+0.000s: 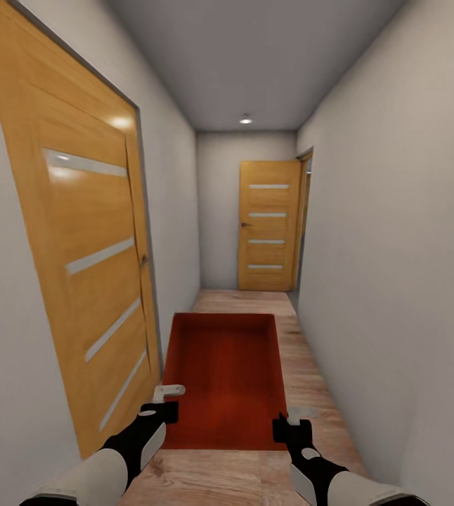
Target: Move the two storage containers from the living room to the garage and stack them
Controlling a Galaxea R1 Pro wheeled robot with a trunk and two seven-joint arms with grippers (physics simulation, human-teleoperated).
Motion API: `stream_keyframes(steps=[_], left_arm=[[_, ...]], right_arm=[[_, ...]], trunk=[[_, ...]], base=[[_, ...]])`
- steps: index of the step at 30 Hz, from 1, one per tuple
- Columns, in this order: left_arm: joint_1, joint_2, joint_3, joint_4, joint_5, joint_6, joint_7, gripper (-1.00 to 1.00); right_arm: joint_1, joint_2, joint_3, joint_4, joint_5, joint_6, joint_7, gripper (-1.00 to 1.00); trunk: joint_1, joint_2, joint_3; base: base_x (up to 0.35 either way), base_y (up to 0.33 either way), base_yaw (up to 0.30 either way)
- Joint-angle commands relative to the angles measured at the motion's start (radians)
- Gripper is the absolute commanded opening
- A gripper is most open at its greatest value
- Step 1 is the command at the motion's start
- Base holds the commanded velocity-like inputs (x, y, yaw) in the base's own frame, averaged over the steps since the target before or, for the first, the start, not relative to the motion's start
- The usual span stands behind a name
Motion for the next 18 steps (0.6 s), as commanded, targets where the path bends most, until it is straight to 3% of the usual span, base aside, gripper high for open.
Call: stream_keyframes(steps=[1, 12, 18], left_arm=[[-0.001, 0.001, 0.069, 0.000, 0.014, 0.008, 0.011, -1.00], [-0.001, 0.001, 0.070, 0.000, 0.014, 0.008, 0.011, -1.00], [-0.001, 0.001, 0.070, 0.000, 0.014, 0.008, 0.011, -1.00]], right_arm=[[-0.001, -0.005, -0.036, -0.002, -0.023, -0.012, -0.009, -1.00], [-0.001, -0.004, -0.036, -0.002, -0.022, -0.012, -0.009, -1.00], [-0.001, -0.004, -0.036, -0.002, -0.023, -0.012, -0.011, -1.00]], trunk=[[0.001, -0.001, -0.002], [0.001, -0.001, -0.002], [0.001, -0.001, -0.002]], base=[[0.324, 0.000, 0.000], [0.324, 0.000, -0.002], [0.324, 0.000, -0.153]])
